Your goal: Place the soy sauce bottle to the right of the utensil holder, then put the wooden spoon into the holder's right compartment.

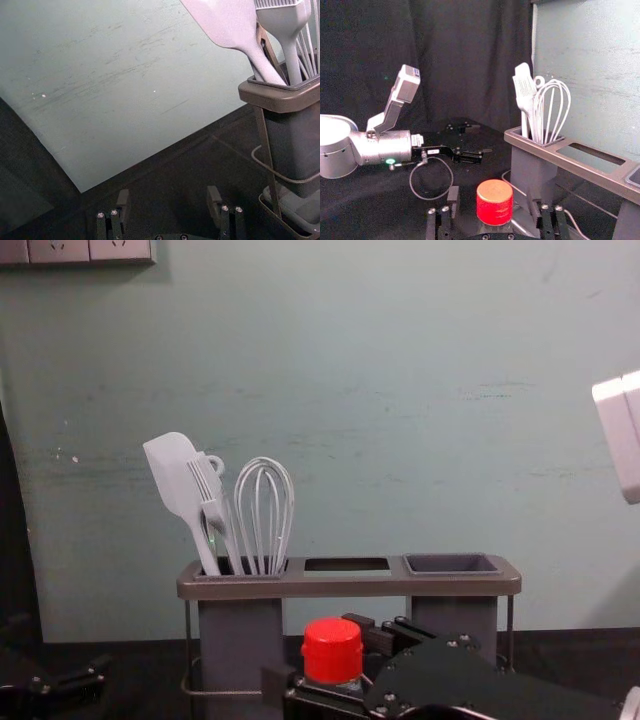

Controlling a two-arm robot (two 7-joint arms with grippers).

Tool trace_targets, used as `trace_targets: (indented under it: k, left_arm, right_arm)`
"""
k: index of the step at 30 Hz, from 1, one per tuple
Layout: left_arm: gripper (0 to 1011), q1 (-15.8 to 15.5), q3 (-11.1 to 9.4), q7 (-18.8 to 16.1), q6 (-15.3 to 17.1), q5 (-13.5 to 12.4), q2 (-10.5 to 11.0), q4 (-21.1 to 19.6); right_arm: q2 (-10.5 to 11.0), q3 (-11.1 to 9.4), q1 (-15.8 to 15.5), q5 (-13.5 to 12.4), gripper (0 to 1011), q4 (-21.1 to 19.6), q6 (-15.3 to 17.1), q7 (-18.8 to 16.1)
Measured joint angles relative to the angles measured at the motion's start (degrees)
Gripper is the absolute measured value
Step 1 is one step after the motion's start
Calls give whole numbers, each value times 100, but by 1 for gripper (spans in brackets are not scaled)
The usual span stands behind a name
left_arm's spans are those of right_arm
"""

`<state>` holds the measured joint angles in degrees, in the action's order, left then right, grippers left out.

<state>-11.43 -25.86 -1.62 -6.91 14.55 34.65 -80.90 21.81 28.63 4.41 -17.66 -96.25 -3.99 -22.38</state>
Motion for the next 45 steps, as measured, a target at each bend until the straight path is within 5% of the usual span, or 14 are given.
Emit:
trace_targets:
  k: [17, 33, 45]
  left_arm:
    - [1000, 0, 0, 0, 0, 0, 0, 0]
    - [1000, 0, 0, 0, 0, 0, 0, 0]
    - [1000, 0, 0, 0, 0, 0, 0, 0]
  right_arm:
    - [-93, -174, -131, 116, 381, -112, 69, -109]
    - [88, -450, -418, -32, 381, -706, 54, -147]
    - [591, -1327, -1063, -266, 381, -1139, 44, 127]
